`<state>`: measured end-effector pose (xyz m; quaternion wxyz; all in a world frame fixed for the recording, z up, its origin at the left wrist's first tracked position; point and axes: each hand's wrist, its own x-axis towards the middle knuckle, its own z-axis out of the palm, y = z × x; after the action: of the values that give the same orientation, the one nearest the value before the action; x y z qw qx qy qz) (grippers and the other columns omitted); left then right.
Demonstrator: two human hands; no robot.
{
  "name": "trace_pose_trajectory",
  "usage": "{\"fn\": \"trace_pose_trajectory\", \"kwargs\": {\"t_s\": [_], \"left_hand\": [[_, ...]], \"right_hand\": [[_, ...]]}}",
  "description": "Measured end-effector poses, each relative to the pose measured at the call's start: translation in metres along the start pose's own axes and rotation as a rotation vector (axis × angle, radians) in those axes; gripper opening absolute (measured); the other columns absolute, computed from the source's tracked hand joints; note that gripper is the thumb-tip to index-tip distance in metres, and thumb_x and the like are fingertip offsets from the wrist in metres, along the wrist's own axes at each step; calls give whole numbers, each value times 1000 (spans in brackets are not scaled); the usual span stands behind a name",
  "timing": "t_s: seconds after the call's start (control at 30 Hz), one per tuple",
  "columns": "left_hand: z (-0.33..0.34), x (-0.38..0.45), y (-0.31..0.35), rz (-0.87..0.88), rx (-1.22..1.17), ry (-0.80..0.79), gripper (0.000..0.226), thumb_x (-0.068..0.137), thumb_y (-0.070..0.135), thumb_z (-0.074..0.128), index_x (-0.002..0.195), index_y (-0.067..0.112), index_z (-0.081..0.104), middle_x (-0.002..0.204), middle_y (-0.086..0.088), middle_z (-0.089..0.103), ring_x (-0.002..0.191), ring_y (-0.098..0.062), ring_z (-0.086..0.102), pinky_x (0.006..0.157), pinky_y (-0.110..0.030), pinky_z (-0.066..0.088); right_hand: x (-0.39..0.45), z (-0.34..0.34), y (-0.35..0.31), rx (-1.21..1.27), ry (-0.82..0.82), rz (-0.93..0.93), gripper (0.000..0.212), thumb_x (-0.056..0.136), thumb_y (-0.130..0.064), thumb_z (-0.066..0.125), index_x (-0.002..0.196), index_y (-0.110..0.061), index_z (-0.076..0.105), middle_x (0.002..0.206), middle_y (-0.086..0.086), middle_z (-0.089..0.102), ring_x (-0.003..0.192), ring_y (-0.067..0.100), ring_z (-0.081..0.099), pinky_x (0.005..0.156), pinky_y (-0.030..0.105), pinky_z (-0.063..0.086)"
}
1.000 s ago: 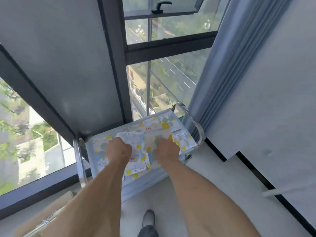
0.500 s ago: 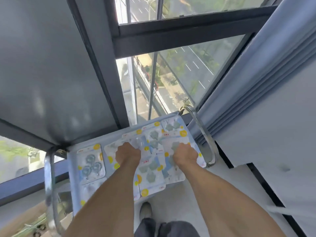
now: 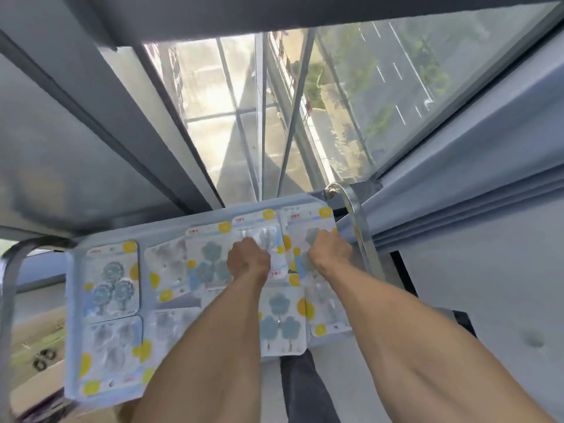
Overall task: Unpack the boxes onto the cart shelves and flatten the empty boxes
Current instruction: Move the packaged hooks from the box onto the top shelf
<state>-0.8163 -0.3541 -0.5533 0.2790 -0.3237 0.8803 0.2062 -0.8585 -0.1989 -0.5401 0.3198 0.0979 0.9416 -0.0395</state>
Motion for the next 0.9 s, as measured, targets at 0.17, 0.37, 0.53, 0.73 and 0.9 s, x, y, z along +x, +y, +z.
{"fn": "trace_pose_trajectory", "kwargs": {"t_s": [0.17, 0.37, 0.53, 0.73, 0.9], "left_hand": [[32, 10, 14, -34, -38, 69, 18, 94, 25, 56, 92, 10, 63, 100, -13, 69, 93, -31, 66, 65, -30, 39], [37, 2, 9, -82, 34, 2, 23, 92, 39, 51, 91, 16, 54, 100, -6, 65, 81, -27, 58, 65, -30, 37], [14, -10, 0, -113, 28, 63, 33, 96, 32, 49, 123, 14, 52, 119, -10, 61, 107, -31, 61, 72, -34, 40], [-46, -51, -51, -195, 35, 157, 47, 97, 36, 47, 139, 17, 40, 149, -18, 33, 134, -33, 35, 102, -42, 38], [-84, -111, -144, -309, -6, 241, 57, 98, 35, 48, 149, 18, 32, 160, -19, 14, 147, -35, 17, 113, -46, 28]], "right_hand": [[32, 22, 4, -3, -33, -70, 22, 90, -18, 56, 110, -15, 65, 115, 7, 66, 107, 27, 64, 71, 30, 43], [35, 31, 7, -25, -82, -94, 25, 92, -16, 52, 113, -15, 64, 116, 8, 65, 108, 28, 64, 73, 31, 45], [17, 21, 4, -47, -87, -138, 24, 92, -16, 52, 114, -15, 63, 116, 8, 65, 107, 28, 63, 76, 33, 47], [-40, 2, -40, -45, -145, -255, 26, 92, -12, 50, 116, -9, 60, 121, 12, 62, 110, 31, 60, 77, 33, 46], [-134, 10, -96, -55, -152, -406, 32, 91, -14, 53, 123, -9, 58, 124, 13, 60, 114, 32, 59, 80, 32, 46]]}}
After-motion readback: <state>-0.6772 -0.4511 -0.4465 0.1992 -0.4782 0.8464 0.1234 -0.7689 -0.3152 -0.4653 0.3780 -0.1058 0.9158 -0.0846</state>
